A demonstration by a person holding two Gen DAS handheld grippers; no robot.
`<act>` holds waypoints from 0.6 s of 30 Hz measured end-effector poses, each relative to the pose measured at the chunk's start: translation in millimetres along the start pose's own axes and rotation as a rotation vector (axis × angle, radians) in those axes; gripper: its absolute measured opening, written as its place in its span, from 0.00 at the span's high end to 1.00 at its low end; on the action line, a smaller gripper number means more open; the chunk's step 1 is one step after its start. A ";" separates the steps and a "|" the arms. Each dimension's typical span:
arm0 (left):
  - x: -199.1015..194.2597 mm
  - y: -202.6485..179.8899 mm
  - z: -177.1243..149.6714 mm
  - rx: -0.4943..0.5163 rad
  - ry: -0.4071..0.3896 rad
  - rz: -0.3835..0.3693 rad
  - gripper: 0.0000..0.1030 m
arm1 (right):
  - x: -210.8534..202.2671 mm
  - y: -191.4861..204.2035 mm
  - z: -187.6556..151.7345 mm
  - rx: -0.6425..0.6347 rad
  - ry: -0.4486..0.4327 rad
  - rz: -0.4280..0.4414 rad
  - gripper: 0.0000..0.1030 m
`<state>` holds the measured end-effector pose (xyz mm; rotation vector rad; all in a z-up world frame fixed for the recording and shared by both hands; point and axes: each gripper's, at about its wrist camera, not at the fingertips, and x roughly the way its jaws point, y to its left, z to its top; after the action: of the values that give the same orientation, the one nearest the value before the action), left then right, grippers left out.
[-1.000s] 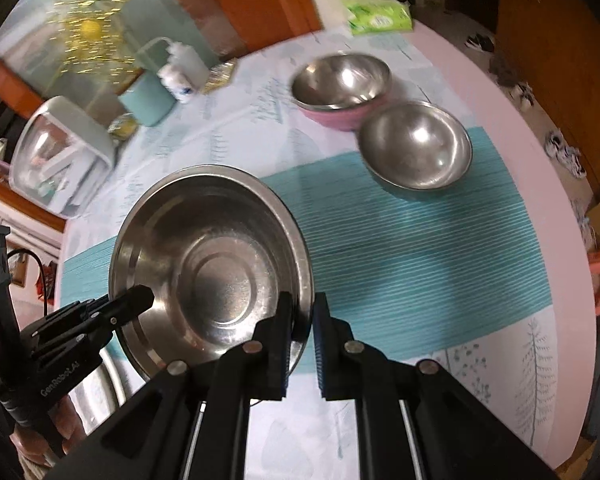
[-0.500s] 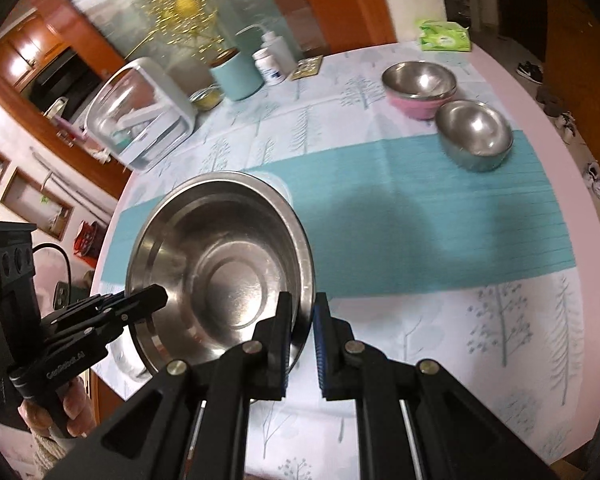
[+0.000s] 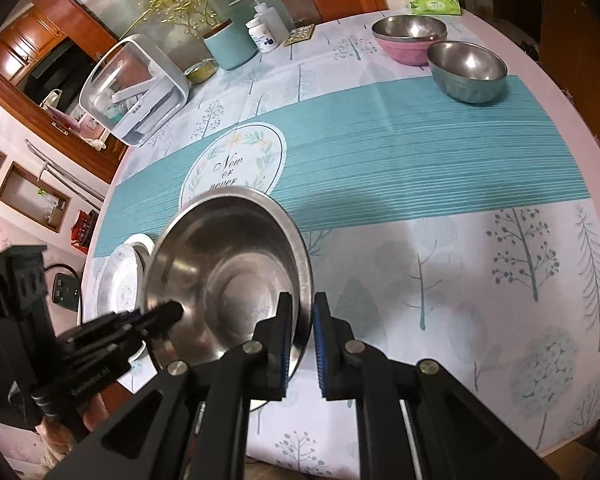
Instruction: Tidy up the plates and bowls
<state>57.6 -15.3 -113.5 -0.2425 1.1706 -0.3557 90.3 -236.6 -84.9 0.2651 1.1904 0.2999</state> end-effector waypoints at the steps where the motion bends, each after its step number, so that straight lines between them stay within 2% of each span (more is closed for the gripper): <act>1: 2.7 0.2 -2.7 -0.003 0.007 -0.003 0.85 | 0.4 0.0 -1.7 -0.003 -0.001 -0.005 0.90; 6: 9.7 -0.8 -11.2 0.001 0.014 0.029 0.84 | 13.6 2.0 -6.2 -0.028 0.025 -0.041 0.90; 18: 27.6 14.4 -21.9 -0.047 0.058 0.045 0.84 | 39.1 3.7 -13.3 -0.042 0.085 -0.081 0.90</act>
<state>48.9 -12.9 -150.4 -0.2472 1.2409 -0.2975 90.8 -218.3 -122.1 0.1681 1.2740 0.2673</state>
